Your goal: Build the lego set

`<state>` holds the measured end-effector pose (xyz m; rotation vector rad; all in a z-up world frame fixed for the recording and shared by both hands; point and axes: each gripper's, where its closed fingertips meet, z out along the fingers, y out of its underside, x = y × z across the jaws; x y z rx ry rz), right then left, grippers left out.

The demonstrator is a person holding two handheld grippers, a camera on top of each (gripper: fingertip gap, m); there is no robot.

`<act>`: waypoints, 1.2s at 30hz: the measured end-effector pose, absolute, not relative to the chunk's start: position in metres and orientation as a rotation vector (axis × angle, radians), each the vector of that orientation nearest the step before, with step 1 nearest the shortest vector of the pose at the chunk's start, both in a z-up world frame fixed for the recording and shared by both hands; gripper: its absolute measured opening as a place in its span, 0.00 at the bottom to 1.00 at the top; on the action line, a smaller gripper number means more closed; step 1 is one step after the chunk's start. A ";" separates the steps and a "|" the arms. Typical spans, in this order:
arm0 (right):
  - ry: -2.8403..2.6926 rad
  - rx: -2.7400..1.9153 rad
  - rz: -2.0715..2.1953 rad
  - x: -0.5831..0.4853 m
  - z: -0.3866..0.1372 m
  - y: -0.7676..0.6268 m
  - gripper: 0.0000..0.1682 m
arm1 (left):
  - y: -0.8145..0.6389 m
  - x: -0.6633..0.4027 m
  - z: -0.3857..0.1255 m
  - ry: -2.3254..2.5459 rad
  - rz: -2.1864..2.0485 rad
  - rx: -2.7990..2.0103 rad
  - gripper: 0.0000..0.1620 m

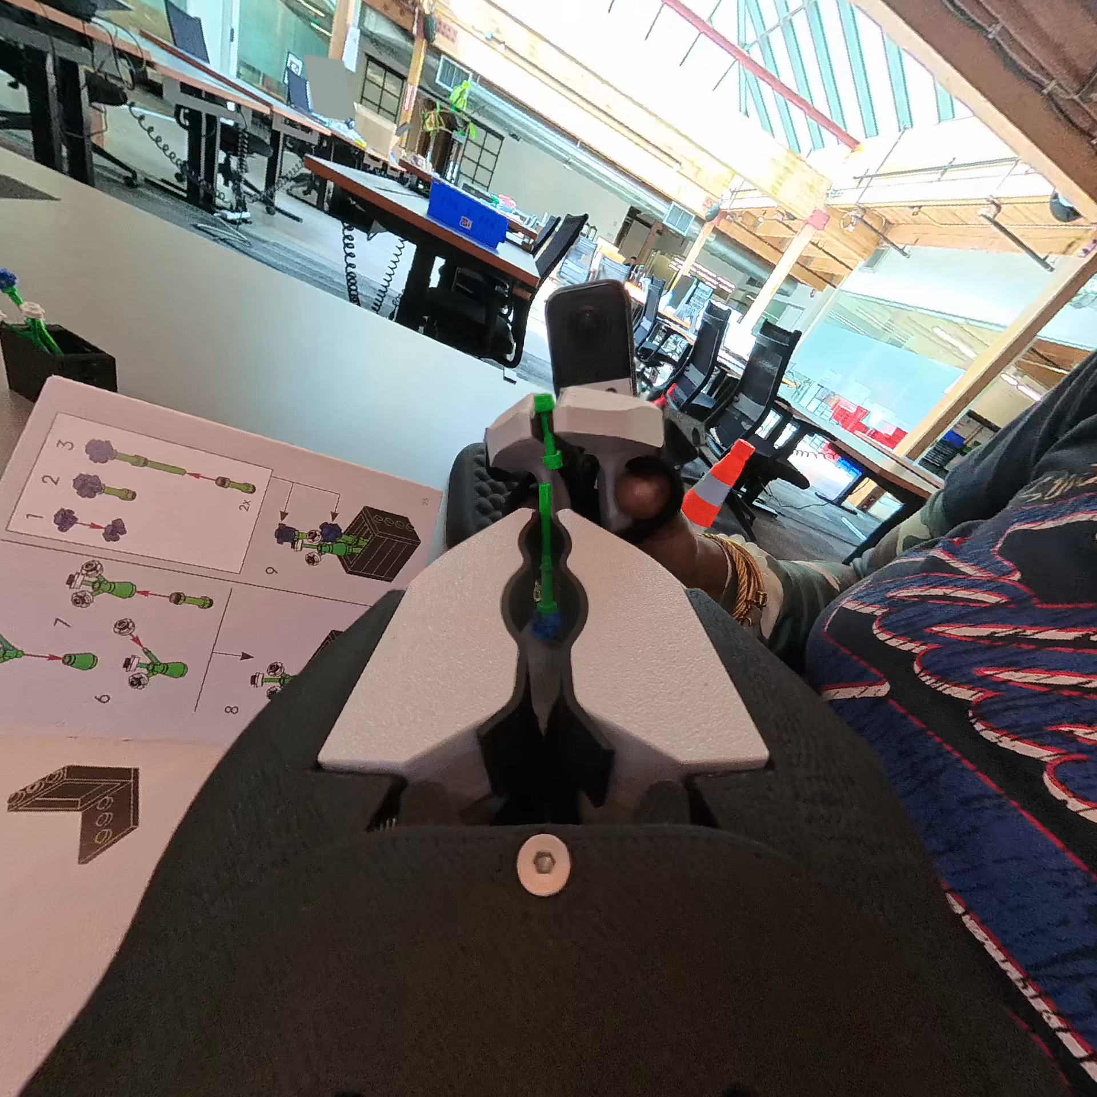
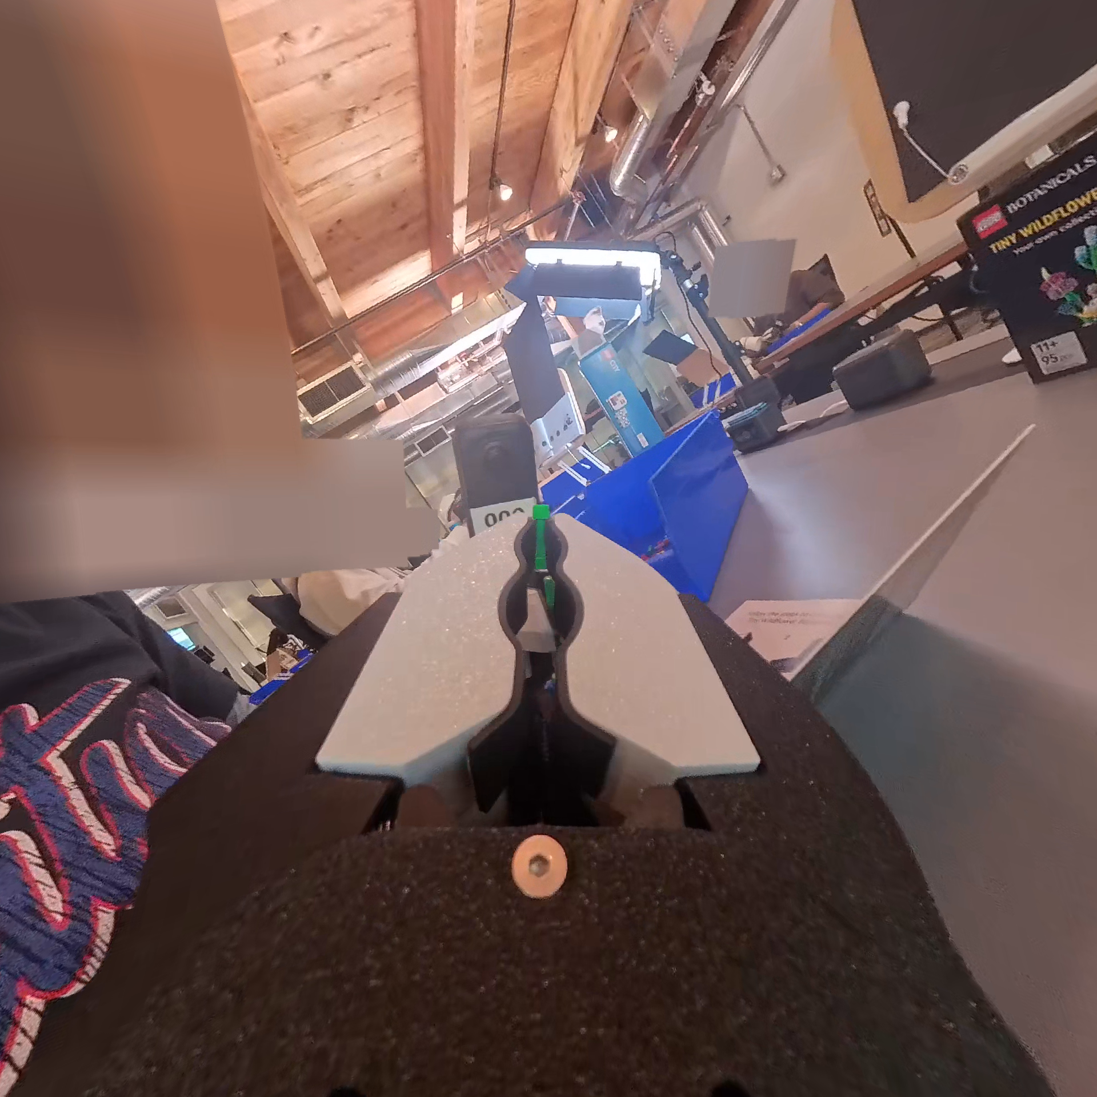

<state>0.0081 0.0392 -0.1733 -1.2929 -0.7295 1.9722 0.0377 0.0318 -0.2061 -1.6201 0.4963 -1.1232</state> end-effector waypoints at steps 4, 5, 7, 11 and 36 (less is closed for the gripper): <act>-0.717 -1.302 1.959 0.006 -0.178 0.041 0.02 | 0.034 0.036 -0.209 0.467 -1.136 -1.641 0.01; -0.718 -1.308 1.954 0.005 -0.179 0.041 0.01 | 0.035 0.036 -0.209 0.460 -1.146 -1.642 0.01; -0.700 -1.303 1.958 0.004 -0.179 0.042 0.02 | 0.035 0.035 -0.209 0.448 -1.160 -1.642 0.01; -0.672 -1.300 1.967 0.003 -0.181 0.044 0.02 | 0.035 0.035 -0.209 0.442 -1.169 -1.641 0.01; -0.660 -1.442 1.854 -0.013 -0.197 0.044 0.02 | 0.041 0.031 -0.215 0.324 -1.339 -1.694 0.01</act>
